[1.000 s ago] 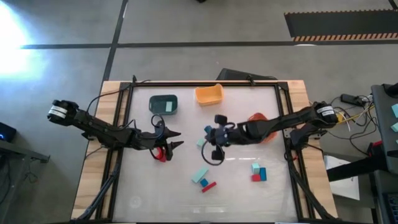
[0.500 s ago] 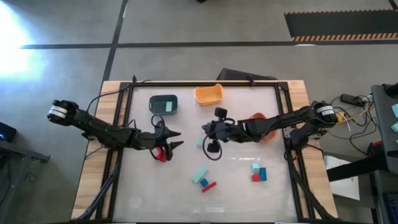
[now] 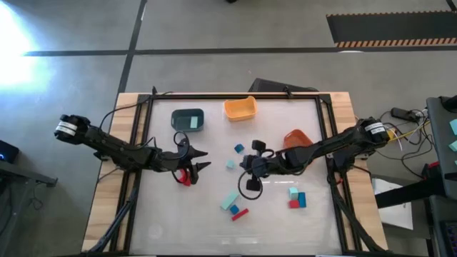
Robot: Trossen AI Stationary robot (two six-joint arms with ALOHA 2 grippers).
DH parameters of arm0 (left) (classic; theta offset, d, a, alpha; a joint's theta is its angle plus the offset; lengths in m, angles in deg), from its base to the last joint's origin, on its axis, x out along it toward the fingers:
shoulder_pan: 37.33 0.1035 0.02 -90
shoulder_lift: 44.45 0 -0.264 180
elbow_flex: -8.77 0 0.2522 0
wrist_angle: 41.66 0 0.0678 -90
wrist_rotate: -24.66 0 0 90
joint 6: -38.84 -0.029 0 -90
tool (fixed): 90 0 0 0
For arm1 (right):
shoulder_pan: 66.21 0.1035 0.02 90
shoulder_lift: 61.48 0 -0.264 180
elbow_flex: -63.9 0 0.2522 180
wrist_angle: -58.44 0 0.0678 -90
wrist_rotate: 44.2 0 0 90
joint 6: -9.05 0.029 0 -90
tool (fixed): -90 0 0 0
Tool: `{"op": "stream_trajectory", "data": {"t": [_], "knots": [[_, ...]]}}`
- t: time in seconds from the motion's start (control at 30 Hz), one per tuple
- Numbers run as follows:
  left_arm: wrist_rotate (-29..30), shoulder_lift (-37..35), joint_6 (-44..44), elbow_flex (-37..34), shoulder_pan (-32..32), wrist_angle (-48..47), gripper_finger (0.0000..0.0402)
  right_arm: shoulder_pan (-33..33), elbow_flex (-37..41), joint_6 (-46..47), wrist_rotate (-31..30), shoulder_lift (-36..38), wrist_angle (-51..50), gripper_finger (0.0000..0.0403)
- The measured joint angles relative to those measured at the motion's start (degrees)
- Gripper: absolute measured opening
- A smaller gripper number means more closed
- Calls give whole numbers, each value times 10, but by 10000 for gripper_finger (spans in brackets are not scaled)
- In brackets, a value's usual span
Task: Sort & place blocks by color
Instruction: Put the blue block into the orange bin
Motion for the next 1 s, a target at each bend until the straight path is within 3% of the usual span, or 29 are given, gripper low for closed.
{"op": "stream_trajectory", "data": {"t": [0.33,0.6,0.77,1.0], "knots": [[0,0,-1,0,0,0,189,-23,61,-2,-1,0,87,26],[0,-3,-17,3,0,0,190,-47,54,-60,6,0,78,145],[15,-33,-56,11,0,1,190,-86,44,-83,57,0,53,218],[62,-102,-135,12,0,0,190,-157,31,-149,141,0,36,265]]}}
